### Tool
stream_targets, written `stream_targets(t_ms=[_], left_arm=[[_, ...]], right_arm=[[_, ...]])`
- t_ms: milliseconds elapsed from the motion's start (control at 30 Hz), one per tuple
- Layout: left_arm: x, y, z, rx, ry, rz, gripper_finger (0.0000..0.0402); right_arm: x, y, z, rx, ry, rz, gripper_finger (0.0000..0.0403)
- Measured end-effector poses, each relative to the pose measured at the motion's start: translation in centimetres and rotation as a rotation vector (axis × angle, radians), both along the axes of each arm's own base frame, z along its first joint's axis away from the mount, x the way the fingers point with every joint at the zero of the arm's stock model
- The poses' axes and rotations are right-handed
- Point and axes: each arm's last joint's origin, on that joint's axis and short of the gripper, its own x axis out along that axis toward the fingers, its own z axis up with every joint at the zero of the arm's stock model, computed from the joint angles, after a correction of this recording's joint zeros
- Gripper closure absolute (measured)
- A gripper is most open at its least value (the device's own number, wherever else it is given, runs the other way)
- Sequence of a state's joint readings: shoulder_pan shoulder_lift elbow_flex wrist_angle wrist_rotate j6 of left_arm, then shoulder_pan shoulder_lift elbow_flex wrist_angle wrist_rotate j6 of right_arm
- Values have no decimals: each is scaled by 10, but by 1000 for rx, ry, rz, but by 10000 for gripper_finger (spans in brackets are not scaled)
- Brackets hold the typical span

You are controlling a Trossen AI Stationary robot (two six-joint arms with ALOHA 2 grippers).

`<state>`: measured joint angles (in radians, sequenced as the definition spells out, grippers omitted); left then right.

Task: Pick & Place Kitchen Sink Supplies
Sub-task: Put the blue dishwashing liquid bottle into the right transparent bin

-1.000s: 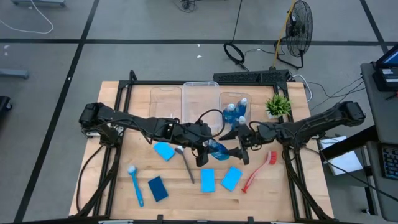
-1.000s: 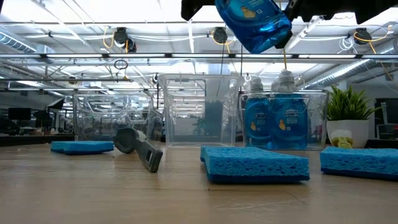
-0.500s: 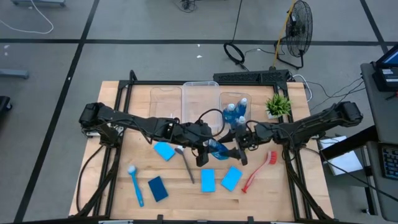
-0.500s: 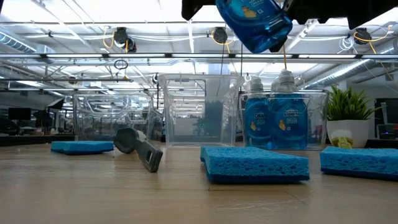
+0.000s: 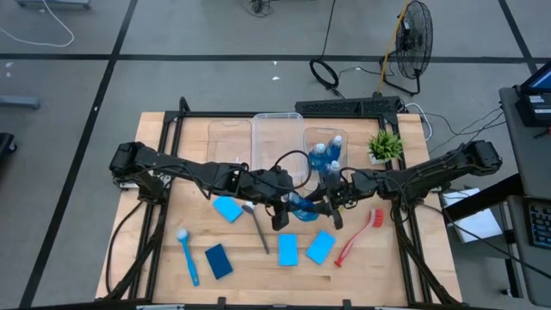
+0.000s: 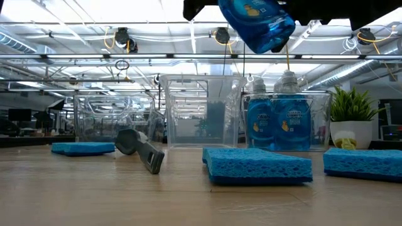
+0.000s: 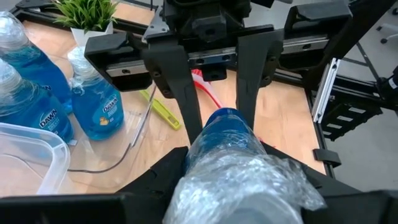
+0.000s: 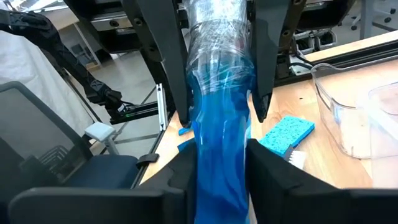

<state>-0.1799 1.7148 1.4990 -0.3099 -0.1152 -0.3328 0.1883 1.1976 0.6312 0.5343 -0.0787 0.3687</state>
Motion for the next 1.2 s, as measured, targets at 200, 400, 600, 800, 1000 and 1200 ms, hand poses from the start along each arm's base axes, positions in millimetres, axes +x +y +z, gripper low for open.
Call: stream_targets(t_ms=[200,400,600,800,1000,1200], left_arm=[[0,0,0,-34,-3,29,198],[0,2,2,-36,-18,77,86],[1,2,4,-64,-33,92,23],[-14,5,25,-50,-84,113,23],[-39,11,59,-3,-185,150,48],[-61,13,70,59,-148,192,69]], right_arm=[[0,0,0,1,0,3,318],[0,0,-1,0,5,5,319],[-1,0,0,4,4,4,319],[-6,-5,9,-26,-38,-46,319],[-21,-21,22,-95,-49,-202,319],[-31,-32,26,-188,-16,-444,319]])
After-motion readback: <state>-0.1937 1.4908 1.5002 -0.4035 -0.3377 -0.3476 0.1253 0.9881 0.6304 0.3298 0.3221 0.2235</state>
